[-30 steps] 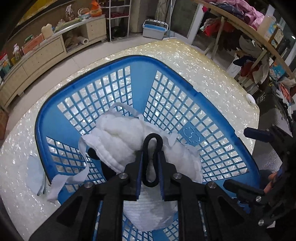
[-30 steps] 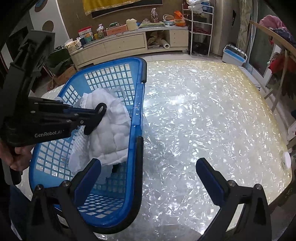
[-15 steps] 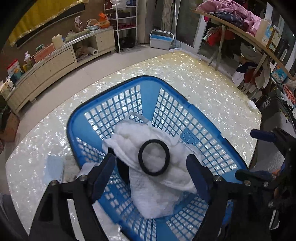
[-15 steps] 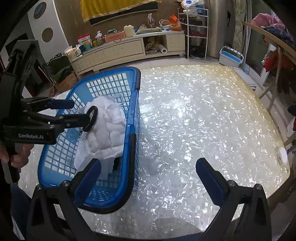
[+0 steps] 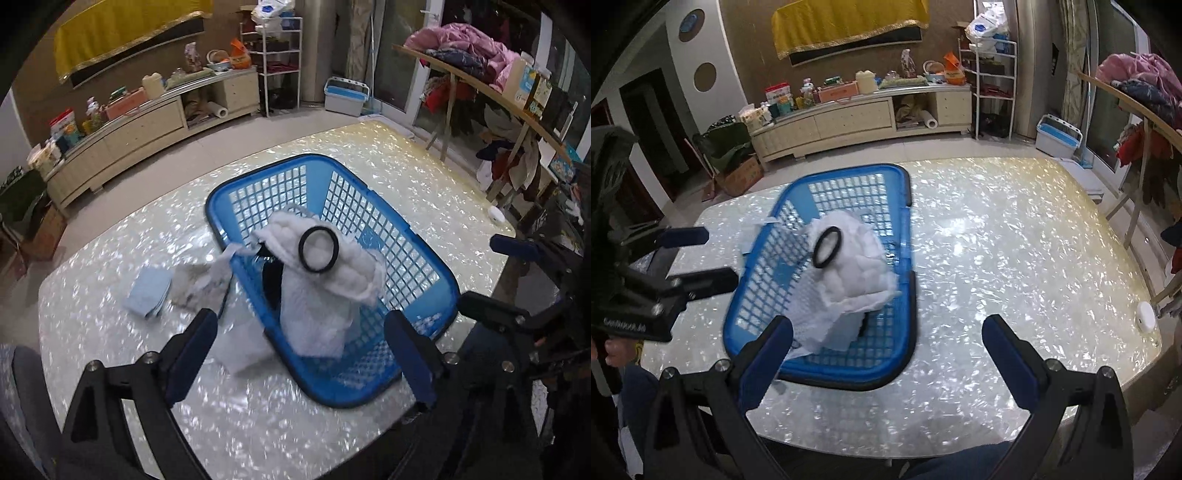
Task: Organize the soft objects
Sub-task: 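Open the left gripper to drop the ring into the basket, then move the right gripper over the light blue cloth on the table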
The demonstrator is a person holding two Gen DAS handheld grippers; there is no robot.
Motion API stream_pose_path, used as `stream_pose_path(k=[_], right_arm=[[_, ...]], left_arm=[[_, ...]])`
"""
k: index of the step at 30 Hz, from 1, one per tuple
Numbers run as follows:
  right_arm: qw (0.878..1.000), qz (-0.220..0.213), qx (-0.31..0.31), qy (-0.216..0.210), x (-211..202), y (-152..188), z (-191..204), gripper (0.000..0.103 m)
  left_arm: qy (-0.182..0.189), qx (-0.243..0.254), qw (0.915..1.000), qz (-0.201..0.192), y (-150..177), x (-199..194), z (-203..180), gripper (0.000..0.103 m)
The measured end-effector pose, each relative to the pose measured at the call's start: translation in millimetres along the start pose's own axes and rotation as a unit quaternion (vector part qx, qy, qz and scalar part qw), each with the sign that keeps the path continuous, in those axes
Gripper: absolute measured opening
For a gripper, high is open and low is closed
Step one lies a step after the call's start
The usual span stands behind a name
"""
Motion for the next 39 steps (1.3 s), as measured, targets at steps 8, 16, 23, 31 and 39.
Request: stream_pose_path(k=[8, 16, 23, 31, 39], right_arm=[[1.000, -0.012, -0.019, -0.015, -6, -3, 33, 0.103], [0.998, -0.010, -0.052, -0.028, 1, -7, 67, 0.103], [0.994, 0.005, -0.096, -0.043, 19, -14, 106, 0.103], [0.986, 0.034, -0.147, -0.066, 49, -16, 152, 0.103], [0.975, 0.057, -0.204, -0.072, 77, -22, 189, 0.103]], left_arm=[[-0.004, -0.031, 0.9990, -0.034, 32, -40, 25, 0.103], [-0.019, -0.065, 0.9966, -0.047, 60, -66, 62, 0.103], [-0.037, -0.087, 0.9941, -0.052, 83, -81, 93, 0.103], [-0.059, -0.115, 0.9906, -0.044, 111, -86, 132, 0.103], [-0.075, -0.143, 0.9864, -0.028, 131, -75, 172, 0.103]])
Point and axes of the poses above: each gripper's, at about its wrist camera, not at the fingertips, and x roughly the way its jaws point, z to its left, y to its underside, the point moved 1 cm from there along x, roughly the way its jaws point, and after that the axes turned 3 degrees about -x, right-handed, at the moved point
